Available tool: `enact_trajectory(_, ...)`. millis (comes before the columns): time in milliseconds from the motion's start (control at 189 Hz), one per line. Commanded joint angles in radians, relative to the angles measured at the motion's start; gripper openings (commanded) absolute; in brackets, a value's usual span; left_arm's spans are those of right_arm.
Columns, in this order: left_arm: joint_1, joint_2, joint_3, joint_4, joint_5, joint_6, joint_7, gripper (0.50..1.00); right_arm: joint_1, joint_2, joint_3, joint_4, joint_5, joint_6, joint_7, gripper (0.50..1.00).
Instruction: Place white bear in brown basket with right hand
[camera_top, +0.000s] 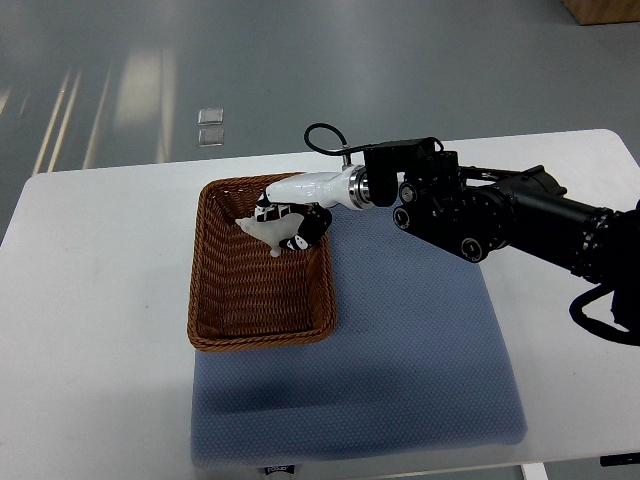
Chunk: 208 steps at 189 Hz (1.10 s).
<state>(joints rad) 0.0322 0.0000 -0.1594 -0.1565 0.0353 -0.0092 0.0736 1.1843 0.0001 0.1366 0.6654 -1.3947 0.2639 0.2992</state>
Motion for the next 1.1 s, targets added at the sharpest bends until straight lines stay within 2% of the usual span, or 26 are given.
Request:
enact_trajectory(0, 0.0, 0.0, 0.0, 0.0, 0.0, 0.0, 0.0, 1.0, 0.001, 0.0, 0.005, 0.006, 0.005, 0.0, 0.003, 0.5)
enact_trajectory(148, 0.0, 0.0, 0.0, 0.0, 0.0, 0.0, 0.0, 1.0, 0.001, 0.0, 0.005, 0.008, 0.01, 0.0, 0.003, 0.507)
enact_trajectory(153, 0.0, 0.0, 0.0, 0.0, 0.0, 0.0, 0.0, 1.0, 0.001, 0.0, 0.005, 0.008, 0.01, -0.002, 0.003, 0.529)
enact_trajectory(159, 0.0, 0.0, 0.0, 0.0, 0.0, 0.0, 0.0, 1.0, 0.001, 0.0, 0.005, 0.008, 0.01, -0.002, 0.003, 0.529)
enact_trajectory(164, 0.0, 0.0, 0.0, 0.0, 0.0, 0.0, 0.0, 1.0, 0.001, 0.0, 0.006, 0.008, 0.01, -0.002, 0.003, 0.555)
enact_trajectory(169, 0.0, 0.0, 0.0, 0.0, 0.0, 0.0, 0.0, 1.0, 0.001, 0.0, 0.006, 0.008, 0.01, -0.002, 0.003, 0.556)
enact_trajectory(175, 0.0, 0.0, 0.0, 0.0, 0.0, 0.0, 0.0, 1.0, 0.001, 0.0, 0.006, 0.006, 0.01, -0.002, 0.003, 0.584)
enact_trajectory(180, 0.0, 0.0, 0.0, 0.0, 0.0, 0.0, 0.0, 1.0, 0.001, 0.0, 0.006, 0.006, 0.01, -0.002, 0.003, 0.584)
enact_trajectory(185, 0.0, 0.0, 0.0, 0.0, 0.0, 0.0, 0.0, 1.0, 0.001, 0.0, 0.006, 0.008, 0.01, -0.002, 0.003, 0.611)
enact_trajectory(196, 0.0, 0.0, 0.0, 0.0, 0.0, 0.0, 0.0, 1.0, 0.001, 0.0, 0.006, 0.008, 0.01, -0.002, 0.003, 0.611)
enact_trajectory(201, 0.0, 0.0, 0.0, 0.0, 0.0, 0.0, 0.0, 1.0, 0.001, 0.0, 0.006, 0.006, 0.01, -0.002, 0.003, 0.643)
enact_trajectory(206, 0.0, 0.0, 0.0, 0.0, 0.0, 0.0, 0.0, 1.0, 0.001, 0.0, 0.006, 0.006, 0.01, -0.002, 0.003, 0.643)
enact_trajectory(212, 0.0, 0.0, 0.0, 0.0, 0.0, 0.0, 0.0, 1.0, 0.001, 0.0, 0.008, 0.006, 0.01, -0.002, 0.003, 0.68)
enact_trajectory(217, 0.0, 0.0, 0.0, 0.0, 0.0, 0.0, 0.0, 1.0, 0.001, 0.0, 0.008, 0.006, 0.01, -0.002, 0.003, 0.68)
enact_trajectory(222, 0.0, 0.0, 0.0, 0.0, 0.0, 0.0, 0.0, 1.0, 0.001, 0.0, 0.008, 0.006, 0.01, -0.003, 0.003, 0.717)
enact_trajectory(228, 0.0, 0.0, 0.0, 0.0, 0.0, 0.0, 0.0, 1.0, 0.001, 0.0, 0.008, 0.006, 0.01, -0.003, 0.003, 0.717)
enact_trajectory(233, 0.0, 0.0, 0.0, 0.0, 0.0, 0.0, 0.0, 1.0, 0.0, 0.0, 0.008, 0.006, 0.01, -0.003, 0.003, 0.749)
enact_trajectory(238, 0.0, 0.0, 0.0, 0.0, 0.0, 0.0, 0.0, 1.0, 0.0, 0.0, 0.008, 0.006, 0.01, -0.003, 0.003, 0.75)
enact_trajectory(243, 0.0, 0.0, 0.0, 0.0, 0.0, 0.0, 0.0, 1.0, 0.0, 0.0, 0.009, 0.006, 0.01, -0.003, 0.003, 0.778)
enact_trajectory(275, 0.0, 0.0, 0.0, 0.0, 0.0, 0.0, 0.0, 1.0, 0.0, 0.0, 0.009, 0.008, 0.01, -0.003, 0.003, 0.821)
enact_trajectory(323, 0.0, 0.0, 0.0, 0.0, 0.0, 0.0, 0.0, 1.0, 0.0, 0.0, 0.009, 0.006, 0.013, -0.003, 0.003, 0.844)
enact_trajectory(370, 0.0, 0.0, 0.0, 0.0, 0.0, 0.0, 0.0, 1.0, 0.0, 0.0, 0.009, 0.006, 0.025, -0.002, 0.0, 0.903)
enact_trajectory(587, 0.0, 0.0, 0.0, 0.0, 0.0, 0.0, 0.0, 1.0, 0.005, 0.0, 0.014, 0.006, 0.066, -0.002, 0.001, 0.907)
enact_trajectory(788, 0.0, 0.0, 0.0, 0.0, 0.0, 0.0, 0.0, 1.0, 0.012, 0.0, 0.086, 0.006, 0.261, 0.02, -0.011, 0.909)
enact_trajectory(1032, 0.0, 0.0, 0.0, 0.0, 0.0, 0.0, 0.0, 1.0, -0.015, -0.002, 0.202, 0.006, 0.505, 0.11, -0.052, 0.911)
enact_trajectory(1095, 0.0, 0.0, 0.0, 0.0, 0.0, 0.0, 0.0, 1.0, -0.052, -0.049, 0.233, 0.006, 0.603, 0.147, -0.063, 0.917)
